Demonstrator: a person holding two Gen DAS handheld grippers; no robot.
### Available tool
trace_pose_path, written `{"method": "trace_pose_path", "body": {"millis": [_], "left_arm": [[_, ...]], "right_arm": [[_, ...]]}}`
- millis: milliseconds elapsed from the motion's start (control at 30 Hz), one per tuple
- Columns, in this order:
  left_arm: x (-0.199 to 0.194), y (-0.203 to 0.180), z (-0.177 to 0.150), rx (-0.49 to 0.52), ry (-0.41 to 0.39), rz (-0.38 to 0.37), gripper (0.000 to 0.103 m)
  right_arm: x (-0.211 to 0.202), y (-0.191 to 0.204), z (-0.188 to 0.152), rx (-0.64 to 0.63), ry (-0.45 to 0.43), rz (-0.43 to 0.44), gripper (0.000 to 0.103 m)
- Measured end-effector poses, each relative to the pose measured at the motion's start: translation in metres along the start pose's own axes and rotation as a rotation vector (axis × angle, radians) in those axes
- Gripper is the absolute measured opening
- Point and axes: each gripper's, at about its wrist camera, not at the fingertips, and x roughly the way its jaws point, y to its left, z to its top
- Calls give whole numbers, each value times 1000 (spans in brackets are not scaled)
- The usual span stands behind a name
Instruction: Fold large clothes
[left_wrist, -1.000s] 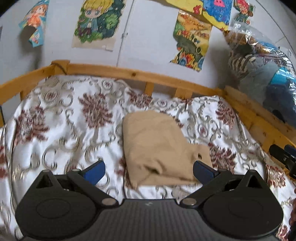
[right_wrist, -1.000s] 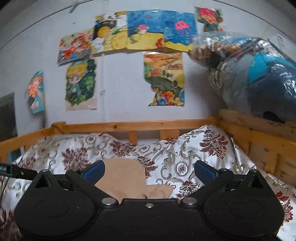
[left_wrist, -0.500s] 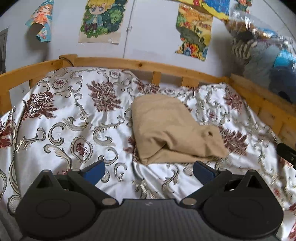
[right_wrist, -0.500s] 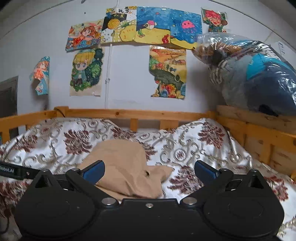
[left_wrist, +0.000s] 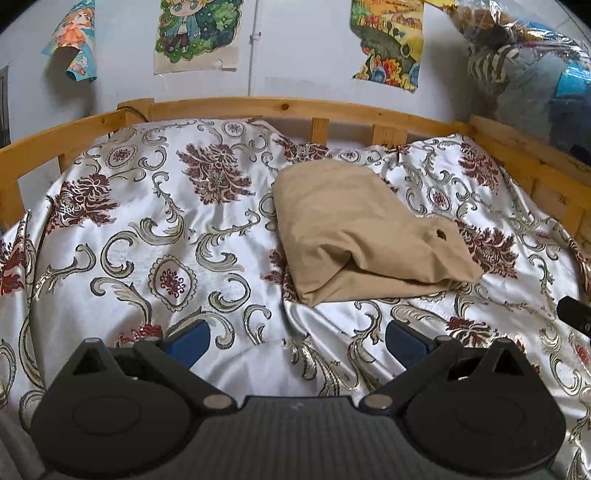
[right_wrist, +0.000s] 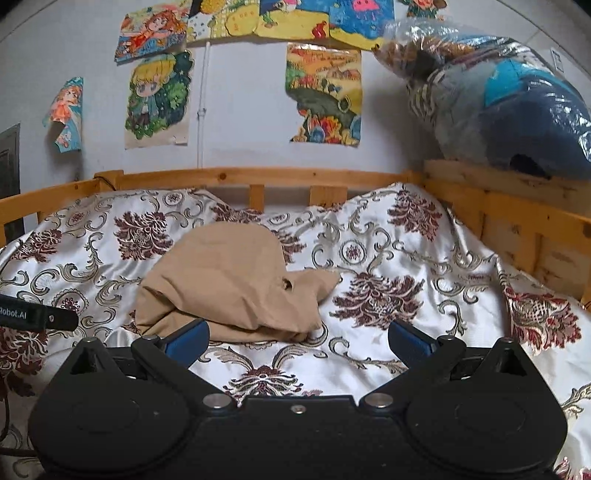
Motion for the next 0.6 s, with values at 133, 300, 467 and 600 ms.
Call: {"method": "trace_pose_path", "body": {"millis": [133, 300, 467, 600], "left_arm": [[1, 0, 0, 8, 4, 1, 102], [1, 0, -1, 15, 2, -1, 102], [2, 1, 0, 14, 5, 4, 102], [3, 2, 0, 14, 5, 6, 102]], "right_arm": [[2, -1, 0, 1, 8, -2, 102], [4, -1, 0, 4, 14, -5, 102], [6, 0, -1, 3, 22, -2, 102], [6, 1, -1, 4, 22, -4, 102]]}}
